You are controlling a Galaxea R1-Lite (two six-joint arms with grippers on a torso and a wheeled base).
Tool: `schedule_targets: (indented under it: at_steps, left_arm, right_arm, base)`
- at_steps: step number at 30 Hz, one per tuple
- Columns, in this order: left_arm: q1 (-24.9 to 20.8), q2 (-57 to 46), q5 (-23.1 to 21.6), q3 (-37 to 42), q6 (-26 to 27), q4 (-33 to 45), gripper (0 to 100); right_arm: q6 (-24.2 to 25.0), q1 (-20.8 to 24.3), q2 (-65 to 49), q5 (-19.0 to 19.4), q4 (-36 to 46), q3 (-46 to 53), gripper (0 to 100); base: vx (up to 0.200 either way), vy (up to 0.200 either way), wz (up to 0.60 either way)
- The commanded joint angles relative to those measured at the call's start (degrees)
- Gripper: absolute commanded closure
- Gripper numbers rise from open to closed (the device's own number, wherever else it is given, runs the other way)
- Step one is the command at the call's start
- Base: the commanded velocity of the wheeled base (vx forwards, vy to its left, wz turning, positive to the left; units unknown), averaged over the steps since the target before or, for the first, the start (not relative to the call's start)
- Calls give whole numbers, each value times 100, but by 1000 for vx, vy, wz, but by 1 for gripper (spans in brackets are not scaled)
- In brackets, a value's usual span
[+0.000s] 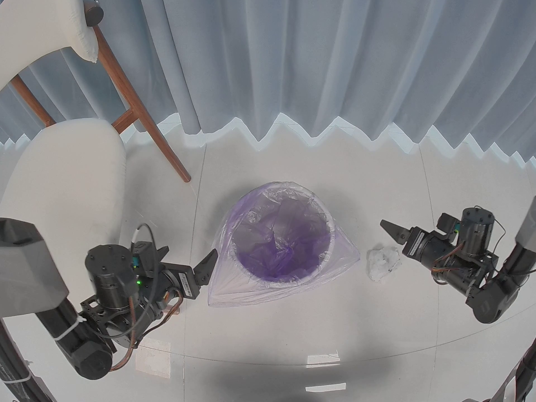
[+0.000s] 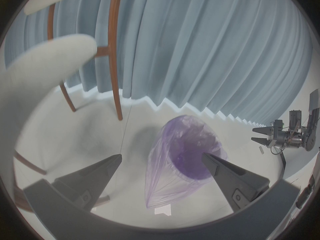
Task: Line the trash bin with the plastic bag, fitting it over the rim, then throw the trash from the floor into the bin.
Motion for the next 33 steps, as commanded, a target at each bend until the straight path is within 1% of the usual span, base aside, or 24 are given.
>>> schedule_targets:
  at_steps: [1,3,4,5,6,8,9,10,13,15,17,19,21,23,25,26,27,28,29,30,32,33]
  left_arm:
    - [35,-1765,-405,305,509,338,0]
    - [202,-1923,-651,226,605,478,0]
    - [246,-2064,-827,174,632,733,0]
    - [211,-2134,-862,200,632,900,0]
    - [184,-2160,-871,209,632,953,0]
    - [-79,-2169,-862,165,588,1023,0]
    - [-79,-2169,-862,165,588,1023,0]
    - [-264,-2160,-792,68,597,1023,0]
    - [-510,-2160,-634,-46,553,1023,0]
    - [-642,-2160,-643,-125,280,1023,0]
    - [-879,-2160,-599,-266,-326,1032,0]
    - [-985,-2143,-519,-477,-766,1085,0]
    - [-993,-2108,-502,-609,-906,1102,0]
    - [-976,-1949,-511,-617,-862,1146,0]
    - [-958,-1712,-511,-688,-599,1208,0]
    - [-958,-1712,-511,-688,-599,1208,0]
    - [-932,-1431,-519,-811,-177,1269,0]
    - [-914,-1369,-519,-837,-106,1287,0]
    - [-800,-974,-528,-1075,324,1331,0]
    - [-747,-745,-537,-1233,518,1339,0]
    - [-712,-323,-537,-1532,711,1339,0]
    - [-712,-218,-537,-1611,720,1339,0]
  right_arm:
    - [126,-72,-2209,96,1457,191,0]
    - [126,-72,-2508,87,1905,103,0]
    - [126,-72,-2780,87,2353,15,0]
    - [126,-72,-2956,87,2626,15,0]
    - [126,-72,-3017,87,2740,33,0]
    - [126,-72,-3272,70,3171,95,0]
    - [126,-72,-3272,70,3171,95,0]
    - [100,-89,-3439,52,3329,103,0]
    - [56,-107,-3615,-71,3452,112,0]
    - [-6,-98,-3703,-255,3505,103,0]
    - [-94,-72,-3765,-405,3557,112,0]
    - [-111,-72,-3791,-431,3557,191,0]
    - [-111,-89,-3923,-431,3566,288,0]
    - [-102,-98,-4046,-431,3584,420,0]
    - [-102,-98,-4204,-431,3663,552,0]
    - [-102,-98,-4204,-431,3663,552,0]
    - [-102,-98,-4318,-431,3751,596,0]
    - [-102,-98,-4336,-431,3760,604,0]
    - [-85,-98,-4397,-431,3847,596,0]
    - [-76,-98,-4424,-431,3883,569,0]
    - [-67,-107,-4441,-431,3883,516,0]
    - [-67,-107,-4441,-431,3883,499,0]
  base:
    - [0,0,0]
    - [200,0,0]
    - [200,0,0]
    - [200,0,0]
    - [200,0,0]
    - [200,0,0]
    - [200,0,0]
    - [200,0,0]
    - [0,0,0]
    - [0,0,0]
    - [0,0,0]
    - [0,0,0]
    - [0,0,0]
    - [0,0,0]
    - [0,0,0]
    - [0,0,0]
    - [0,0,0]
    - [0,0,0]
    - [0,0,0]
    - [0,0,0]
    - [0,0,0]
    - [0,0,0]
